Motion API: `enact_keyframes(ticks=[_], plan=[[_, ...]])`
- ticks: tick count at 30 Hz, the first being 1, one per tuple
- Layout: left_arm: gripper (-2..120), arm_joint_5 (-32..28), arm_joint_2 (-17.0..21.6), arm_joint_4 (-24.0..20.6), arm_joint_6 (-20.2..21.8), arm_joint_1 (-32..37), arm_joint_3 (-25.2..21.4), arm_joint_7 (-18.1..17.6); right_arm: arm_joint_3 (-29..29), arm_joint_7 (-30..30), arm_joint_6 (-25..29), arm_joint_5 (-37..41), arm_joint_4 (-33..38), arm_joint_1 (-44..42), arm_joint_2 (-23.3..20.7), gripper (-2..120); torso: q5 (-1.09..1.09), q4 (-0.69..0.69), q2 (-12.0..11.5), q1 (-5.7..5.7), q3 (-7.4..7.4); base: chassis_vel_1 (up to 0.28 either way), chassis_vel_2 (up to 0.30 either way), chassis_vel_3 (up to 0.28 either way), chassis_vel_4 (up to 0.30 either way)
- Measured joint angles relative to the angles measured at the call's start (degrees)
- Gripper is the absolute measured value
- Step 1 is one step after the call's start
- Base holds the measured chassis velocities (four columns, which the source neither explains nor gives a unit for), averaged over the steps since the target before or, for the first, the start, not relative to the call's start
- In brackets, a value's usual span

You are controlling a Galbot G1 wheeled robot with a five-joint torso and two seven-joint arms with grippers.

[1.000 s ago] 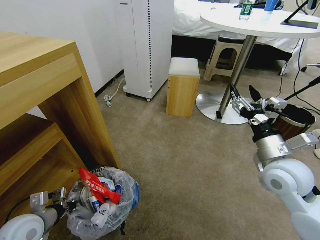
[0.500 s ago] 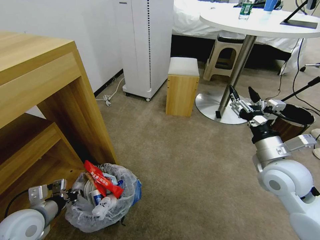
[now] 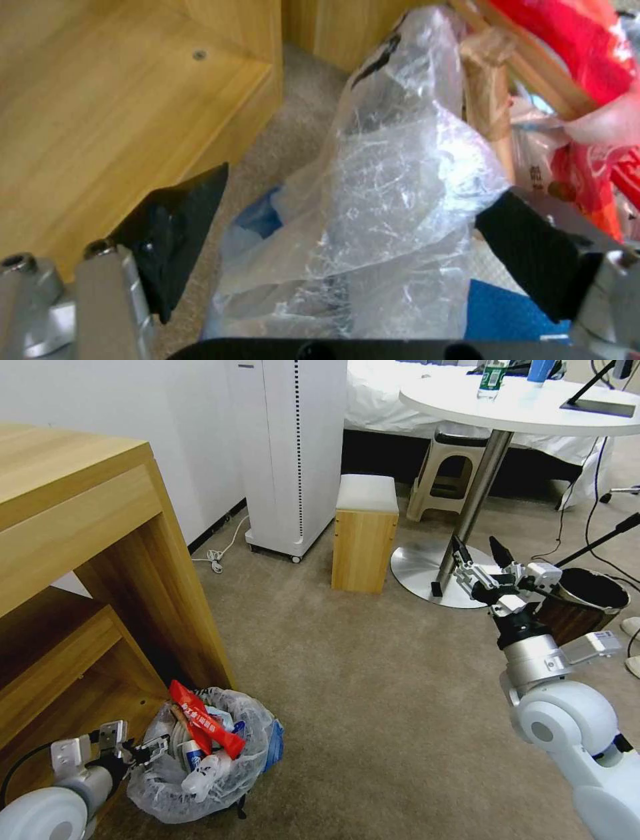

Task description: Pick up the trash bin and place the garbage on the floor into it.

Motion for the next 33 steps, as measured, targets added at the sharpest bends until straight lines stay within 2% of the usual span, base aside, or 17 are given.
enact_keyframes(ticks=[9, 13, 16, 21, 24, 25, 27, 33], plan=[[94, 1.82, -1.87, -3.89, -0.12, 3.80, -3.27, 0.08, -0.98, -0.13, 0.06, -0.31, -0.29, 1.15, -0.02, 79, 0.00, -0.01, 0.00, 0.00, 0.00, 0.000, 0.000, 0.000, 0.000], [94, 5.24, -3.73, -6.34, -0.43, 6.40, -4.32, 1.13, -1.44, -0.50, 0.17, -1.18, -0.62, 0.41, -0.04, 79, 0.00, 0.01, 0.00, 0.00, 0.00, 0.000, 0.000, 0.000, 0.000], [95, 10.07, -7.69, -8.37, -2.15, 7.15, -5.03, 3.25, -2.55, 0.01, 0.59, -2.94, -1.22, -0.82, 0.18, 80, 0.01, 0.00, 0.00, 0.00, 0.00, 0.000, 0.000, 0.000, 0.000], [98, 14.90, -11.40, -9.51, -4.14, 6.42, -5.21, 5.27, -2.76, 2.16, 0.91, -4.95, -2.05, -1.89, 0.65, 85, 0.00, 0.01, 0.00, 0.00, 0.00, 0.000, 0.000, 0.000, 0.000], [99, 17.23, -14.51, -11.74, -4.77, 5.21, -5.32, 6.05, -1.33, 2.93, 2.06, -5.64, -2.72, -2.37, 0.77, 92, 0.01, 0.00, 0.00, 0.00, 0.00, 0.000, 0.000, 0.000, 0.000], [99, 17.23, -14.51, -11.74, -4.77, 5.21, -5.32, 6.05, -1.33, 2.93, 2.06, -5.64, -2.72, -2.37, 0.77, 92, 0.01, 0.00, 0.00, 0.00, 0.00, 0.000, 0.000, 0.000, 0.000], [100, 19.02, -17.04, -14.08, -4.78, 3.92, -5.34, 6.40, 1.39, 3.28, 2.44, -5.72, -2.66, -2.93, 0.74, 100, 0.01, 0.00, 0.01, 0.00, 0.00, 0.000, 0.000, 0.000, 0.000], [100, 20.48, -19.21, -16.19, -4.64, 3.33, -5.14, 6.70, 6.24, 4.40, 2.29, -5.29, -2.40, -3.77, 0.41, 100, 0.02, 0.01, 0.00, 0.00, 0.00, 0.000, 0.000, 0.000, 0.000]])
